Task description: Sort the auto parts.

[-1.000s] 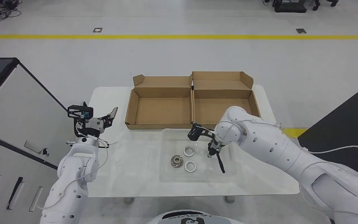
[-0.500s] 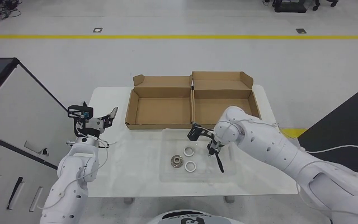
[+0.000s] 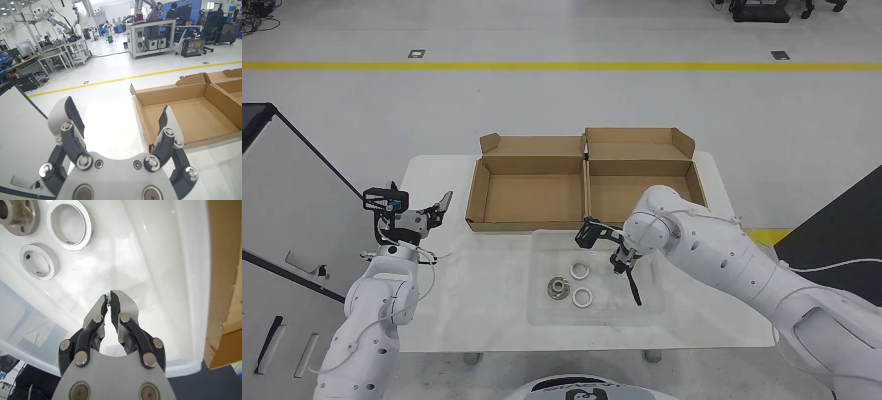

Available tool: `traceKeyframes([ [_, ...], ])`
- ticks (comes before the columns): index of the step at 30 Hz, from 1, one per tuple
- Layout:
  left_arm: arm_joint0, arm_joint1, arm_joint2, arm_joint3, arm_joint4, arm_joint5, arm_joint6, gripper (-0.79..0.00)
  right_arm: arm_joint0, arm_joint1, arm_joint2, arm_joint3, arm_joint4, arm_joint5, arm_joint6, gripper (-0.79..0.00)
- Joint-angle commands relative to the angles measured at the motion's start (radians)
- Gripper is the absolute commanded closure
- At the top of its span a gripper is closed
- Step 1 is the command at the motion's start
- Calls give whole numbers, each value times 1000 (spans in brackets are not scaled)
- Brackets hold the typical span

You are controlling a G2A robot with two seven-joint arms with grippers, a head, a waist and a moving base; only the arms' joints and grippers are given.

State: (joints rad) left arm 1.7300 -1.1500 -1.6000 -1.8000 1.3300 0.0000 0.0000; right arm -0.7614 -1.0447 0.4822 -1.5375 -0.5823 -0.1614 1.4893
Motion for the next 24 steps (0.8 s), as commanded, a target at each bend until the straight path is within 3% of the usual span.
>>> traceKeyframes([
  [1, 0, 0, 0, 0, 0, 0, 0, -785, -1, 7, 18, -30, 6, 1, 15, 0],
  [7, 0, 0, 0, 0, 0, 0, 0, -785, -15, 46, 93, -151, 38, 7, 47, 0],
  [15, 0, 0, 0, 0, 0, 0, 0, -785, -19, 134, 178, -315, 135, 8, 47, 0],
  [24, 0, 0, 0, 0, 0, 0, 0, -785, 44, 200, 206, -367, 276, -62, 47, 0],
])
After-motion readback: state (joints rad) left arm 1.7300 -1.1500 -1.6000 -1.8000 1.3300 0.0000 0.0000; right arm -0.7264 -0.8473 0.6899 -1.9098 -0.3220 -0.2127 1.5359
